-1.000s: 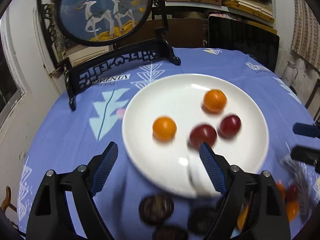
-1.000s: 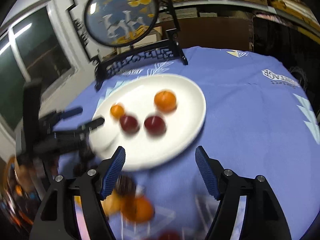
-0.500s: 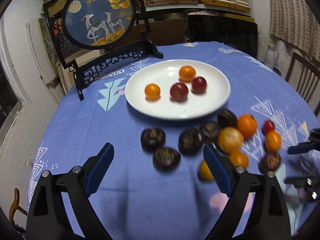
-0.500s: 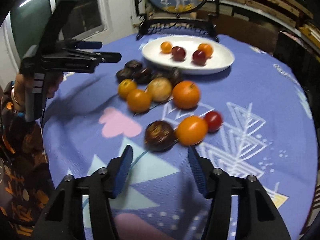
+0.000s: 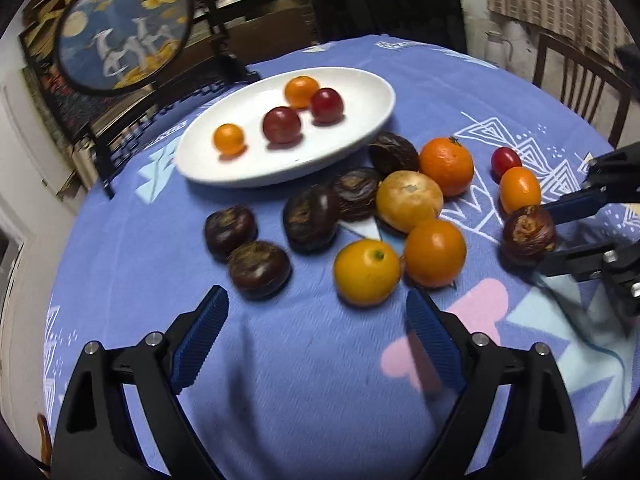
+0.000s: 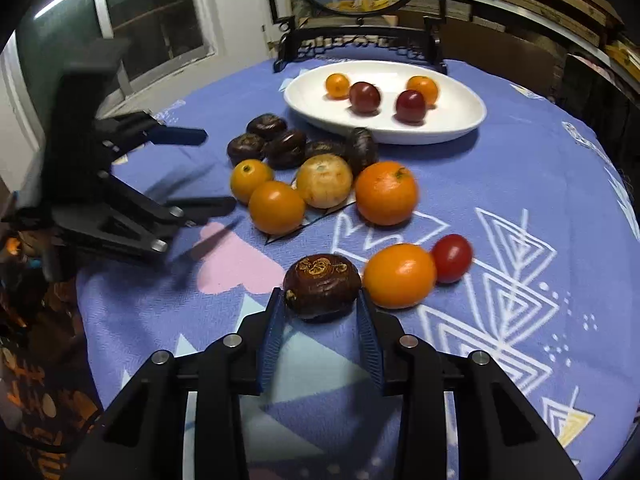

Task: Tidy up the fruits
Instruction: 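Grasp a dark brown fruit with the right gripper while the left gripper grasps a yellow citrus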

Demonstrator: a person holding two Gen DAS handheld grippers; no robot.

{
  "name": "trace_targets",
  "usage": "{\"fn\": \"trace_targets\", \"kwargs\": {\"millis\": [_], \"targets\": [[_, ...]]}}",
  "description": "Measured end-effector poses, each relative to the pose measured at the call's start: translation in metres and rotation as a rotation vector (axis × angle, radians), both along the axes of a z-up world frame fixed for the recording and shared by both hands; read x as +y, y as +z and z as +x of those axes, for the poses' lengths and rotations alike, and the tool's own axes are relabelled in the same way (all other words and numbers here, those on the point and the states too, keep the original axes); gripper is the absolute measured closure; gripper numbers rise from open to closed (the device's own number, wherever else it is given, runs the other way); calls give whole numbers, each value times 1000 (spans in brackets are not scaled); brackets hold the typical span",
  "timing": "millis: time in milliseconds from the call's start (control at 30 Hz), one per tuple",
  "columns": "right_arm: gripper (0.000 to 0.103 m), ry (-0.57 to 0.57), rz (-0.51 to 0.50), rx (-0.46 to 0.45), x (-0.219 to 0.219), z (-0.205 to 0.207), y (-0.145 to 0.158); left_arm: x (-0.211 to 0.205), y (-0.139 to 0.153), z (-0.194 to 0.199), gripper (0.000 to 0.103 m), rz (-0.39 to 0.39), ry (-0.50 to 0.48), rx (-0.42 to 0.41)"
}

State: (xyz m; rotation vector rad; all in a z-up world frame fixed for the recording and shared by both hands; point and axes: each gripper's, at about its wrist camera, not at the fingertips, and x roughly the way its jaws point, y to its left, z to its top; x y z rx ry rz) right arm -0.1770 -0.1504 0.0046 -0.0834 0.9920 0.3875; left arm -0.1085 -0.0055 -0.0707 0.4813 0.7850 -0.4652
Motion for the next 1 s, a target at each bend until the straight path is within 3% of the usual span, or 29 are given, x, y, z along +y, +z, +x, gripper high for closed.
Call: {"fn": "trace_targets", "kwargs": {"millis": [133, 200, 233, 267, 333, 500, 667, 800, 967, 1000], "targets": [[66, -3, 8, 1, -4, -4, 2, -10, -6, 13, 31, 3, -22, 34], [66, -1, 11, 5, -3, -3, 1, -14, -4, 14, 44, -2, -38, 38], [66, 1, 10, 7, -2, -2, 0, -17, -4, 15, 56, -16, -51, 55], [66, 3, 8, 8, -1, -1, -1, -18, -4, 17, 62, -31, -54, 75], [66, 3, 2, 7, 2, 0, -1, -21, -5, 17, 68, -40, -55, 88], [67, 0, 1, 11, 1, -2, 0, -10, -3, 9, 68, -59, -45, 94], [67, 10, 43, -4, 1, -6, 7, 7, 5, 1, 68, -46, 2, 56], [74, 30, 65, -20, 11, -4, 14, 19, 16, -2, 68, -22, 65, -6], [75, 61, 1, -21, 28, -1, 6, 22, 26, -6, 68, -35, 73, -31], [71, 61, -23, -23, 29, -2, 5, 22, 26, -6, 68, -32, 71, -32]]}}
